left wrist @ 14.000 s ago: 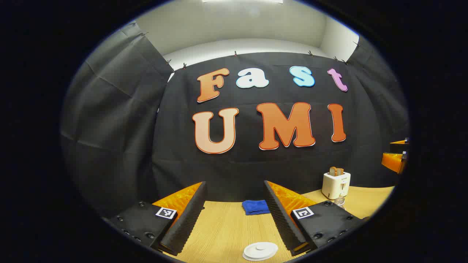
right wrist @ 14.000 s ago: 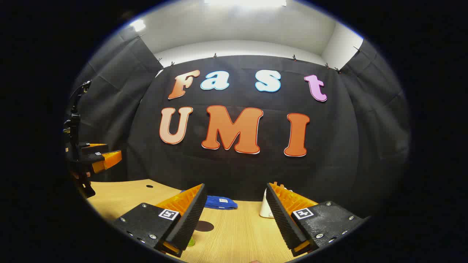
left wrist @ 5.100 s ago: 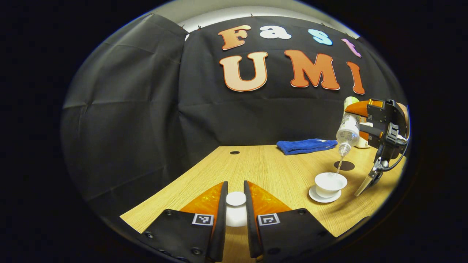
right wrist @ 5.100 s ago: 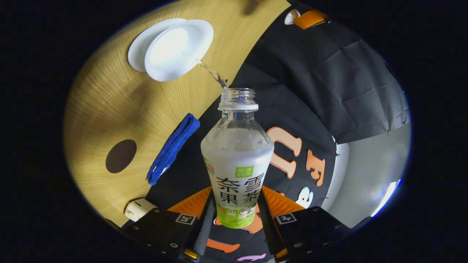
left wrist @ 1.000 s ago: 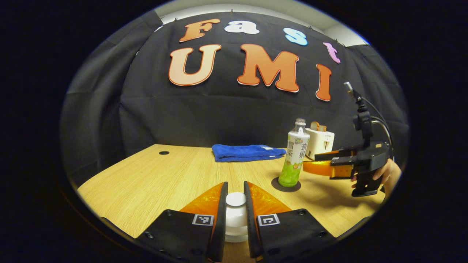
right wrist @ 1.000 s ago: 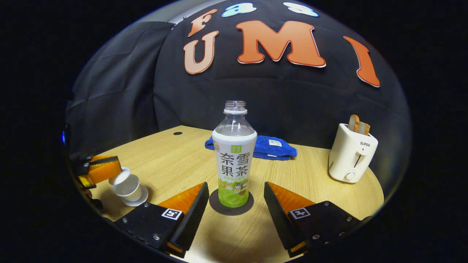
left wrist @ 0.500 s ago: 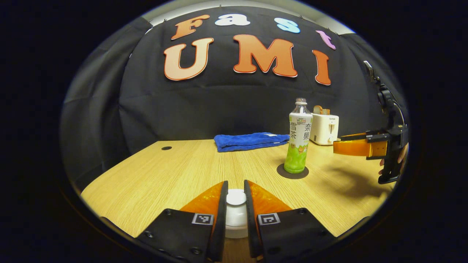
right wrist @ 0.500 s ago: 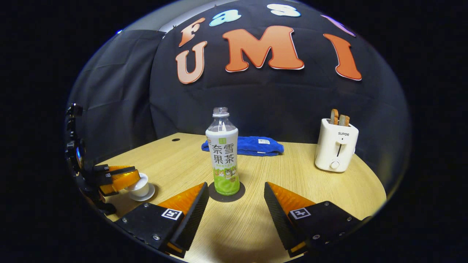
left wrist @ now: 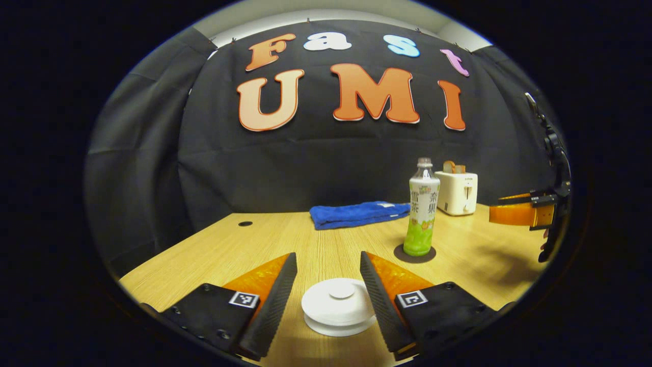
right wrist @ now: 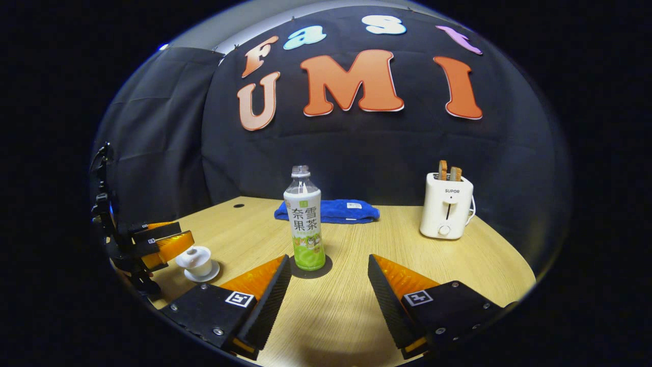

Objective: Open the teacup lid with one hand, grasp the water bottle and pour water into the teacup with the other hand; after pouring, place the water bottle on the coaster and then close the teacup lid.

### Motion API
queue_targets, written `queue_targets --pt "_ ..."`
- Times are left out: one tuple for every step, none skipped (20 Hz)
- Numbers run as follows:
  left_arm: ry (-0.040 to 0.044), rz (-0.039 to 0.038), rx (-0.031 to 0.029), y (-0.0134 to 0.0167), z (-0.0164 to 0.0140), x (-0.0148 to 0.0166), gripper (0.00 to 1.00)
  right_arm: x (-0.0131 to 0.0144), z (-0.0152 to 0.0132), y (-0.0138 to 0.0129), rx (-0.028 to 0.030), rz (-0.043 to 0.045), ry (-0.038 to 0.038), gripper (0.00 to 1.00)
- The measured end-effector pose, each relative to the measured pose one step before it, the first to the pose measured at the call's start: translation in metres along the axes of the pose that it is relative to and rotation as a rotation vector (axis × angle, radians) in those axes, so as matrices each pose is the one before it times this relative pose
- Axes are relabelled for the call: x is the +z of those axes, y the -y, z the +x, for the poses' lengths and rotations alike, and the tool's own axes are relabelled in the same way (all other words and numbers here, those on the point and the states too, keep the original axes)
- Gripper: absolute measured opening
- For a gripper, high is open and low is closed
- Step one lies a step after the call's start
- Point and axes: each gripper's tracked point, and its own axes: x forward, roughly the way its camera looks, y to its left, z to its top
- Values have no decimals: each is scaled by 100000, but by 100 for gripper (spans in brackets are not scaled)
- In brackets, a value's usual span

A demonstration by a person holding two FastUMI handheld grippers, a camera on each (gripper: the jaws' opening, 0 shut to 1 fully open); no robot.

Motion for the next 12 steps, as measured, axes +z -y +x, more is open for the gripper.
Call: queue_targets --pt "2384 -1190 444 -31 -67 1062 86 309 -424 -115 -788 1394 1448 91" --pt "1912 -1024 148 30 -113 1071 90 423 -377 159 -1479 800 1444 91" --pt "1678 -1011 75 59 -54 1035 92 469 -316 215 -1809 303 1604 91" --pt "1973 -1113 -121 239 -279 1036 92 612 -427 175 -1663 -454 1856 91" --pt "1983 -1104 115 83 -290 1172 89 856 -435 102 -1275 -400 2566 91" --pt "2033 -1148 201 -31 -180 1166 92 902 -451 22 -951 -498 2535 91" --pt "2401 -931 76 166 -184 1188 92 876 -407 -16 -802 -366 2519 91" --pt "2153 -697 9 235 -88 1150 92 940 -381 -117 -300 -773 2486 92" --pt "2047 -581 -224 276 -133 1053 92 829 -361 -41 -556 -941 2290 92" --pt "2053 -626 -164 192 -155 973 95 834 -351 -69 -216 -1092 2144 92" --pt "1566 -418 271 154 -129 769 96 738 103 -171 -133 -492 2090 92" --pt "1550 -402 716 99 -131 714 94 804 -312 -208 204 268 2151 93"
